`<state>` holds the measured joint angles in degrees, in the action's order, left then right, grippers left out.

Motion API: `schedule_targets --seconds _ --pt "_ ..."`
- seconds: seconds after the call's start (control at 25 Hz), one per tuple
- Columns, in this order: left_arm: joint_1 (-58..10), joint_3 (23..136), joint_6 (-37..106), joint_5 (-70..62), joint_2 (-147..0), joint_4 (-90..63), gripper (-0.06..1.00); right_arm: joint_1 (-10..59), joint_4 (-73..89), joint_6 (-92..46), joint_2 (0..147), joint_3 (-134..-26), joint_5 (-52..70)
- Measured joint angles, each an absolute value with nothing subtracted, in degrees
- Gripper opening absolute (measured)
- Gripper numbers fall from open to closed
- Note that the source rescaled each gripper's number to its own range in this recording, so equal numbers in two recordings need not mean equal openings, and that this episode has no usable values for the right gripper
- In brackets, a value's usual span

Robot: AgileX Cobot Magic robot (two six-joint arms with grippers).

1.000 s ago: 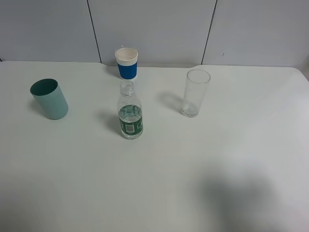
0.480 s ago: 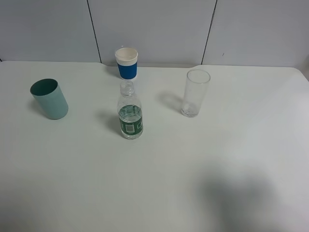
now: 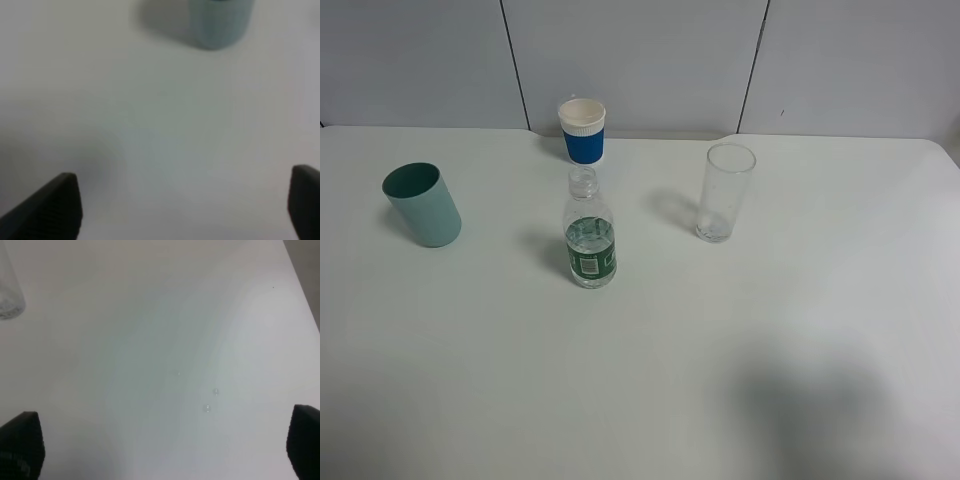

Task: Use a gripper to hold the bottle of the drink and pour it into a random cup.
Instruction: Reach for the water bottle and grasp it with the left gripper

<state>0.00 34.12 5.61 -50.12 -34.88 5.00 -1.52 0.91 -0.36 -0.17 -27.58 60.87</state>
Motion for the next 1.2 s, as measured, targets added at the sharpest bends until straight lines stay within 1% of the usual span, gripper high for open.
schedule_targets --seconds 0.12,0.24,0.6,0.88,1.2 --pt "-0.7 34.1 10.9 -49.5 -37.7 2.9 0.6 -1.5 0.9 -0.4 -0.2 -27.6 60.9" --pt "-2.9 34.1 15.1 -49.4 -40.3 1.2 0.6 -1.5 0.9 -0.4 -0.2 -27.6 60.9" --pt "-11.7 34.1 25.3 -47.7 -49.3 -5.4 0.6 -1.5 0.9 -0.4 -0.2 -27.6 60.9" --pt "-18.9 34.2 29.7 -40.7 -57.1 -13.3 0.6 -1.5 0.9 -0.4 -0.2 -27.6 60.9" --pt "-24.9 34.2 30.0 -29.1 -66.8 -15.9 0.6 -1.5 0.9 -0.4 -0.2 -27.6 60.9"
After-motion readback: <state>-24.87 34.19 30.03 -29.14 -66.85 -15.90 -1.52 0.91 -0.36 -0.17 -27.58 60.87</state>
